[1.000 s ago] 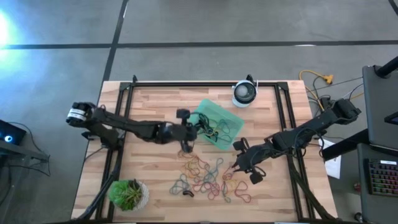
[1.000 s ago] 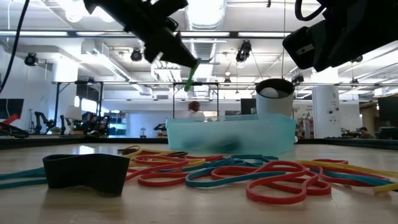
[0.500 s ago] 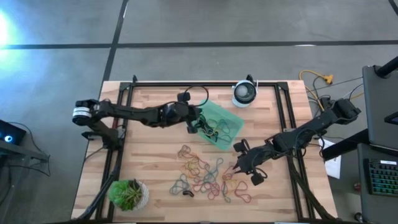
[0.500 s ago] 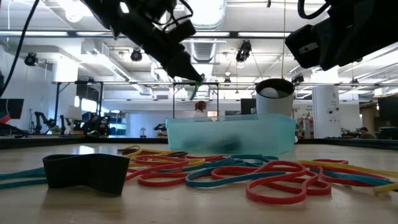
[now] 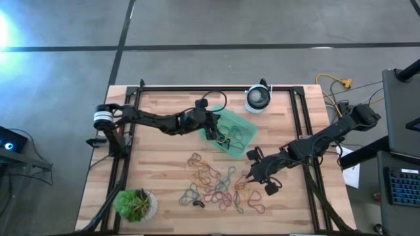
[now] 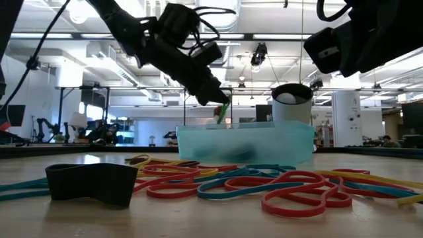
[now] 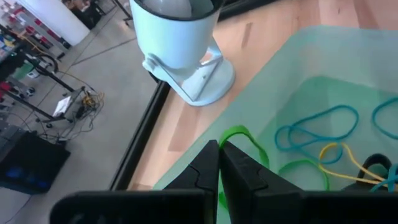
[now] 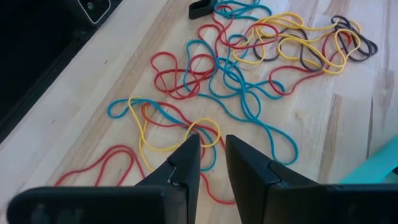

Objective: Pick and place rubber bands into bin
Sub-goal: Put the green rubber band into the blue bin

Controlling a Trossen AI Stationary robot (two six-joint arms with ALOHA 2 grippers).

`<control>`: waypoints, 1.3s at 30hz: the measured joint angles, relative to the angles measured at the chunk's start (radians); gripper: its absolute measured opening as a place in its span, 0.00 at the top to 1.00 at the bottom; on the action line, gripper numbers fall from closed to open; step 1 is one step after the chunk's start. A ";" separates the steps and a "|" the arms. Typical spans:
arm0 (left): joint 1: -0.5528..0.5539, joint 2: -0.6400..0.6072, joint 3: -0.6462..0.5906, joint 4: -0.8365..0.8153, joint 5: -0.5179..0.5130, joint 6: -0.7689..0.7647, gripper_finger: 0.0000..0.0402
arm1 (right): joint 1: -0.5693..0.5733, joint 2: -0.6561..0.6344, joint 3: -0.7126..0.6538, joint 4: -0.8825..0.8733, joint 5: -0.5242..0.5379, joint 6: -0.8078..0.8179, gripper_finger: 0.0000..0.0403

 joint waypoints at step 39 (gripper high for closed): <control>0.022 0.002 0.114 -0.283 0.120 -0.056 0.72 | 0.000 0.000 -0.038 0.011 0.015 0.034 0.84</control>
